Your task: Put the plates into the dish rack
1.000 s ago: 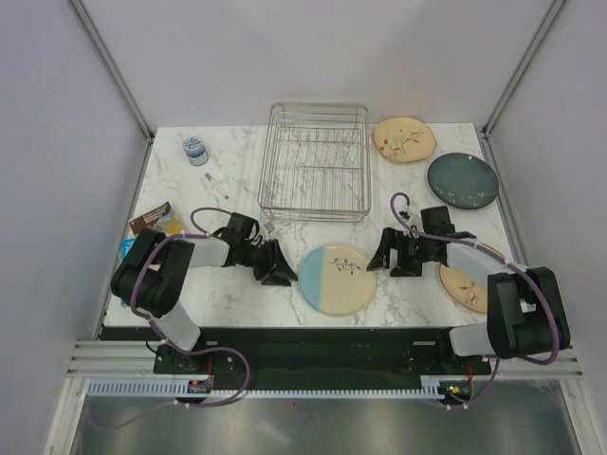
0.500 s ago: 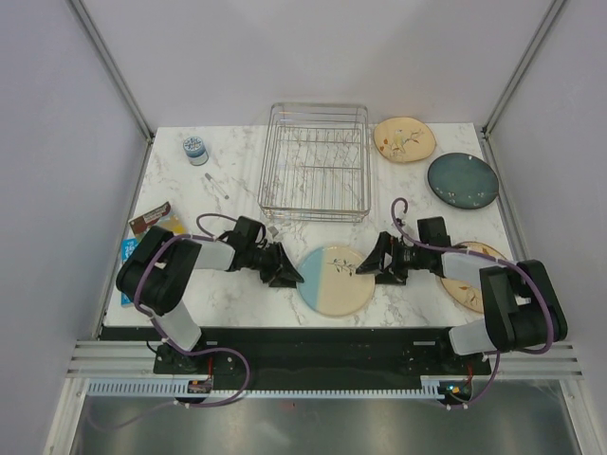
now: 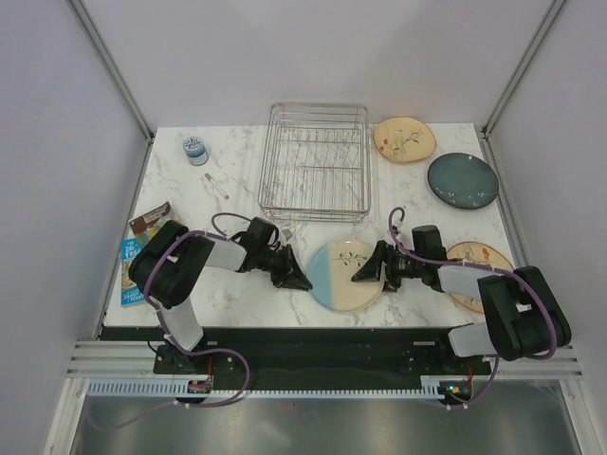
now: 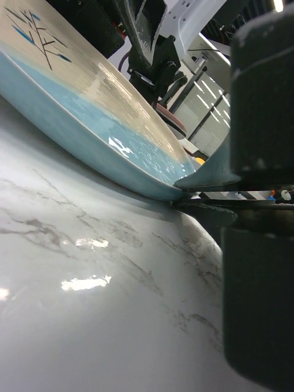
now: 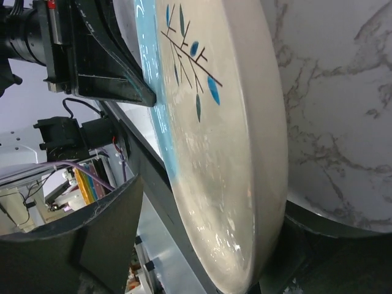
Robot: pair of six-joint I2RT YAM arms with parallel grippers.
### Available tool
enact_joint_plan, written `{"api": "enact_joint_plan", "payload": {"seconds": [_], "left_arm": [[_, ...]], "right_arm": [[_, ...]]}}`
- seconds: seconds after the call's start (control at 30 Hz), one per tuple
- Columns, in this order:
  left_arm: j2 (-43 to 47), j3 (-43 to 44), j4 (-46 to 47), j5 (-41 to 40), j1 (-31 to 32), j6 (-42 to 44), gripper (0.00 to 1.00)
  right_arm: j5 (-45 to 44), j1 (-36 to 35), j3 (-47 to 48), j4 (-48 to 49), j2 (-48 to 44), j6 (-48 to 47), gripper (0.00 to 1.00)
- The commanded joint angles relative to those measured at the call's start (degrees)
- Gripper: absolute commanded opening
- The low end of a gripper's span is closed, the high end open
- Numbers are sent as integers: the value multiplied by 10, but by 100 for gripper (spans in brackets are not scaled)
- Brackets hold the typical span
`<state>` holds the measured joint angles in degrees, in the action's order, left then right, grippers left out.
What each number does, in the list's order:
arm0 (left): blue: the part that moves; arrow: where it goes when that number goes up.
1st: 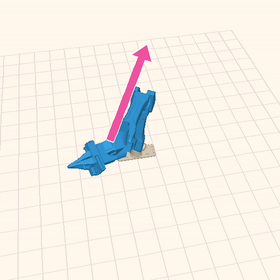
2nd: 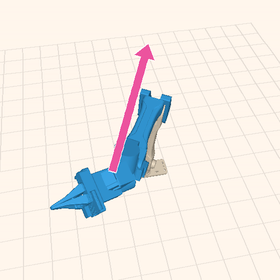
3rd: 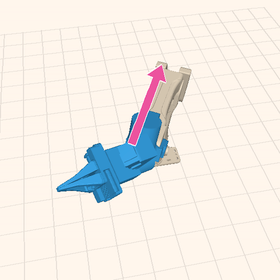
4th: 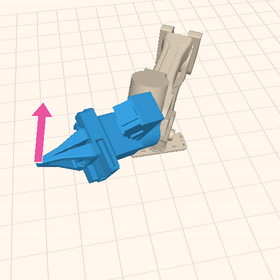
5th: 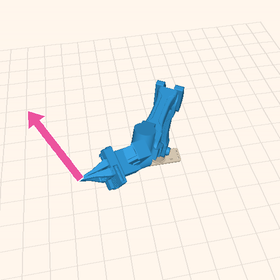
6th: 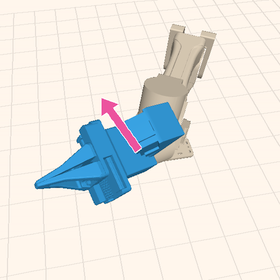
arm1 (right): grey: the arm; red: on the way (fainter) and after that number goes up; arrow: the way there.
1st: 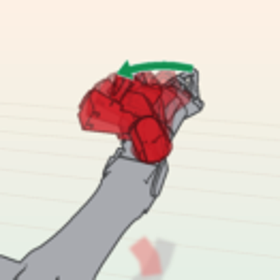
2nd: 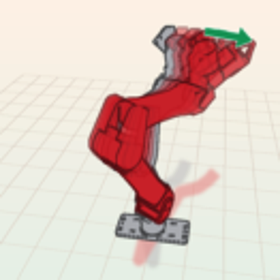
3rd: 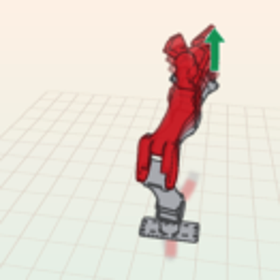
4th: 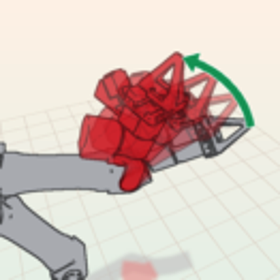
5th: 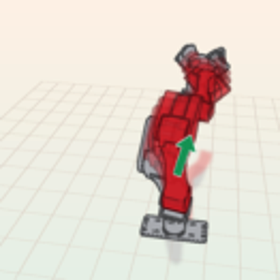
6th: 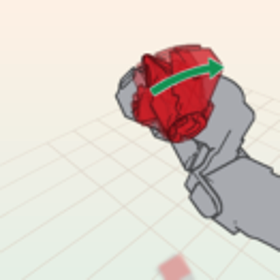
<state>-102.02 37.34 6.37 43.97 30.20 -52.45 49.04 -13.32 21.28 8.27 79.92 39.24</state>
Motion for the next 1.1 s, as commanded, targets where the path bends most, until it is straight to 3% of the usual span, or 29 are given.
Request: {"api": "enact_joint_plan", "payload": {"seconds": [0.0, 0.17, 0.27, 0.37, 0.43, 0.47, 0.57, 0.67, 0.73, 0.83, 0.87, 0.9, 0.93, 1.07], "left_arm": [[-43, -10, -31, -82, 14, -13, 2], [-38, -5, -38, -86, 15, 0, 2], [-35, -1, -47, -92, 15, 9, 2], [-35, 4, -52, -96, 15, 17, 2], [-33, 13, -60, -103, 15, 33, 2], [-28, 16, -75, -107, 15, 47, 2], [-10, 26, -106, -125, 15, 93, 4], [54, 46, -168, -150, 14, 193, 13], [130, 59, -214, -146, 7, 251, 17], [246, 70, -281, -119, -8, 348, 33], [273, 76, -297, -119, -10, 384, 46], [297, 89, -309, -118, -11, 404, 52], [345, 96, -323, -116, -11, 420, 55], [399, 148, -343, -151, -11, 487, 61]], "right_arm": [[30, -8, 14, 20, -48, 7, 72], [9, 12, 33, 2, -86, -12, 62], [4, 14, 34, -6, -101, -23, 51], [3, 15, 32, -14, -120, -38, 26], [-6, 15, 39, -25, -122, -49, 3], [-7, 14, 43, -33, -122, -57, 0], [-2, 15, 63, -73, -126, -93, 0], [21, 12, 103, -134, -129, -142, 0], [32, 4, 165, -227, -126, -199, 0], [55, -3, 248, -347, -127, -309, 0], [57, -5, 270, -377, -126, -364, 0], [61, -11, 318, -433, -125, -385, 0], [60, -12, 344, -459, -121, -415, 0], [43, -15, 500, -527, -69, -465, 0]]}}
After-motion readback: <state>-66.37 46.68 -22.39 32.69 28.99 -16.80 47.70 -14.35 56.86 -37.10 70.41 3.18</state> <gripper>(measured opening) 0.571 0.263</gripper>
